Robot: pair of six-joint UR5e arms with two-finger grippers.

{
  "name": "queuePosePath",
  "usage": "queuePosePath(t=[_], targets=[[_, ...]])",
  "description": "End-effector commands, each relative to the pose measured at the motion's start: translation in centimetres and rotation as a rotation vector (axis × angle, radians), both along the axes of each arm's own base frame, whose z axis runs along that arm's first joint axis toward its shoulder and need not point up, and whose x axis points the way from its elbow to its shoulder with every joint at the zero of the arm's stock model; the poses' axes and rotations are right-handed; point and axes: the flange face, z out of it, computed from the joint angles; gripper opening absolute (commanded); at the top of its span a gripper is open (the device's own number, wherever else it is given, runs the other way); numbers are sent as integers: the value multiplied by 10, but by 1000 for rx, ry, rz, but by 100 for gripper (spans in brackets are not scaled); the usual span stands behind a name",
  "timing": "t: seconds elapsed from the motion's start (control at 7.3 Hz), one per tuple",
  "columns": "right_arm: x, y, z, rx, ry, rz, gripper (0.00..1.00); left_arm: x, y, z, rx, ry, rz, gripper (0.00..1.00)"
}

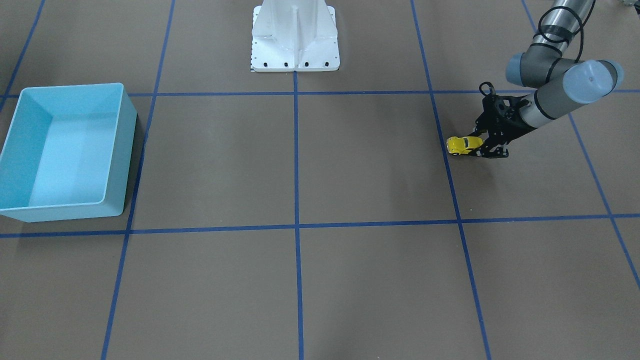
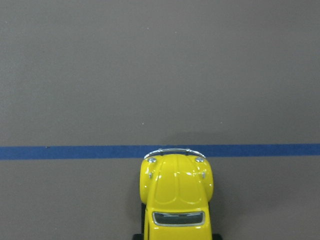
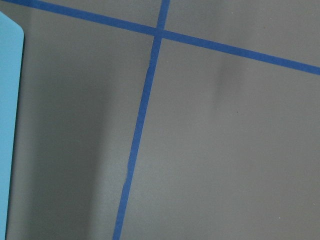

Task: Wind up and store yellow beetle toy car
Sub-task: 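Keep dragging the car backward toward the robot with the left gripper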

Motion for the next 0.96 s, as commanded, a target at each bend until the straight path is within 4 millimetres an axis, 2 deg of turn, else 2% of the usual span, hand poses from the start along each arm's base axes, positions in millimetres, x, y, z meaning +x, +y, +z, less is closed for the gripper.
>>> queuePosePath(t=[0.0, 0.82], targets=[[0, 0, 0, 0, 0, 0, 99, -9, 3, 12, -11, -4, -4, 0], [0, 0, -1, 1, 0, 1, 99, -20, 2, 24, -23, 1, -10, 0]])
